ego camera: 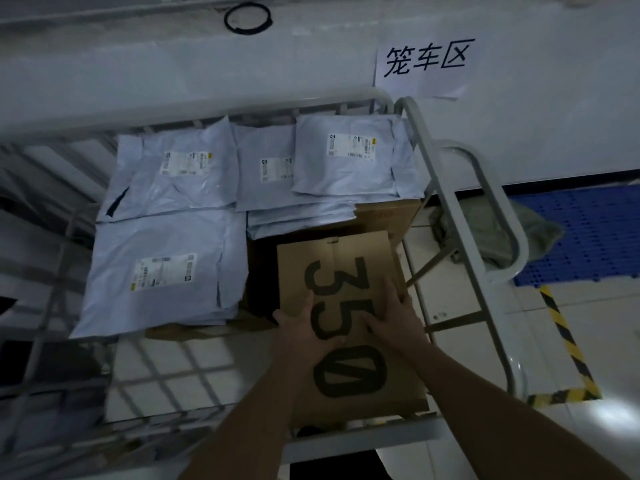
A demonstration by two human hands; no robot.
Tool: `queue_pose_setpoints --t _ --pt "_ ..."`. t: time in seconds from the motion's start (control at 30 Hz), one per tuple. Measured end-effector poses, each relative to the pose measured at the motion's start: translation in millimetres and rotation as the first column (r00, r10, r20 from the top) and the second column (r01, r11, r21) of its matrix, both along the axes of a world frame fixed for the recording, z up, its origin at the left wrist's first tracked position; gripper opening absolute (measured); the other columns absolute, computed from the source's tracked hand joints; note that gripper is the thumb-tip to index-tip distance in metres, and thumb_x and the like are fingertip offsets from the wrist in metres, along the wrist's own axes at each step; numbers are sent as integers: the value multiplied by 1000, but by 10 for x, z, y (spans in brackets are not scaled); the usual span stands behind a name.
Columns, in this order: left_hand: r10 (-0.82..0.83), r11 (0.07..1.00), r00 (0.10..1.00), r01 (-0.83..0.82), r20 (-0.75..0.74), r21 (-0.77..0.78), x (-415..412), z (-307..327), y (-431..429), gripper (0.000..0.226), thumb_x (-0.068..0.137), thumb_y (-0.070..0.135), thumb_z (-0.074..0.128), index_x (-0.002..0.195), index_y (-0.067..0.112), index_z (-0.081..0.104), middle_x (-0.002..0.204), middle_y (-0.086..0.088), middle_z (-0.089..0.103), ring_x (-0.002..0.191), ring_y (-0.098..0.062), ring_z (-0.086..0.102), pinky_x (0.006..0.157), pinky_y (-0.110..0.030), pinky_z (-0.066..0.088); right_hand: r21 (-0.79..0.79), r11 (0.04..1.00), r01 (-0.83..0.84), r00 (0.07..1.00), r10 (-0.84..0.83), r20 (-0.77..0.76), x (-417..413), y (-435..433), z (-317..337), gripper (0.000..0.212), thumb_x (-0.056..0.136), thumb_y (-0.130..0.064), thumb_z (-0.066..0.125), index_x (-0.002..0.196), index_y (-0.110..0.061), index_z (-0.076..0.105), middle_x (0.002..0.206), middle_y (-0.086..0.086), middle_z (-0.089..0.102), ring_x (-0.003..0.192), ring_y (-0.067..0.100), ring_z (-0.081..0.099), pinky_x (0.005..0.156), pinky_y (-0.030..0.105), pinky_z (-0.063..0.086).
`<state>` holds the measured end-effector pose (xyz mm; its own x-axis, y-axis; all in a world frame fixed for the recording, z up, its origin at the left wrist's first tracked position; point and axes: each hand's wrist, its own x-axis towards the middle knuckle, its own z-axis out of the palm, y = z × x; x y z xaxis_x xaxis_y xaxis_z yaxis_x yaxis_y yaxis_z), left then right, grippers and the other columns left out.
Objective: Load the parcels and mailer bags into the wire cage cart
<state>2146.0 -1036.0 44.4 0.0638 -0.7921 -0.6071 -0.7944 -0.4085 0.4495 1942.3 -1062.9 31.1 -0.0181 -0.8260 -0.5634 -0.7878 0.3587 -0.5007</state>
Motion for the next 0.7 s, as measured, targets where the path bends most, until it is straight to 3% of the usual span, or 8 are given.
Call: queue_pose_setpoints --t 0.17,0.4,0.53,0.63,0.7 --pt "-22 1000 1000 22 -19 -18 -54 -6 -234 125 49 88 68 149 53 1 147 -12 9 128 -46 37 106 -53 42 -84 996 24 999 -28 -38 -115 -255 34 97 86 -55 67 158 -32 6 155 15 29 134 35 44 106 49 41" --pt "-67 996 995 71 79 -44 -151 -130 -332 114 67 71 75 153 43 7 141 -14 12 126 -41 33 104 -48 40 -95 994 -51 996 43 -79 -259 -378 -2 92 89 -49 65 158 -29 7 157 13 25 135 36 43 106 49 42" --pt "-138 990 983 140 123 -8 -10 14 -324 87 86 63 61 154 42 10 151 -22 9 130 -48 34 104 -51 42 -40 987 -156 985 153 -73 -342 -336 80 76 99 -44 51 159 -25 8 162 16 15 139 38 39 111 50 40" --pt "-160 986 967 167 199 -20 184 268 -433 67 94 55 52 151 30 27 159 -24 3 136 -50 29 105 -52 41 -52 979 -198 973 190 -134 -388 -372 283 70 101 -46 45 158 -21 13 163 17 12 146 38 28 115 53 34" --pt "-143 983 964 164 223 -77 253 549 -497 57 96 48 50 143 18 40 156 -24 18 128 -42 42 99 -45 46 -128 960 -249 955 221 -199 -385 -403 507 67 101 -47 42 157 -21 17 165 14 10 151 36 12 116 54 31"
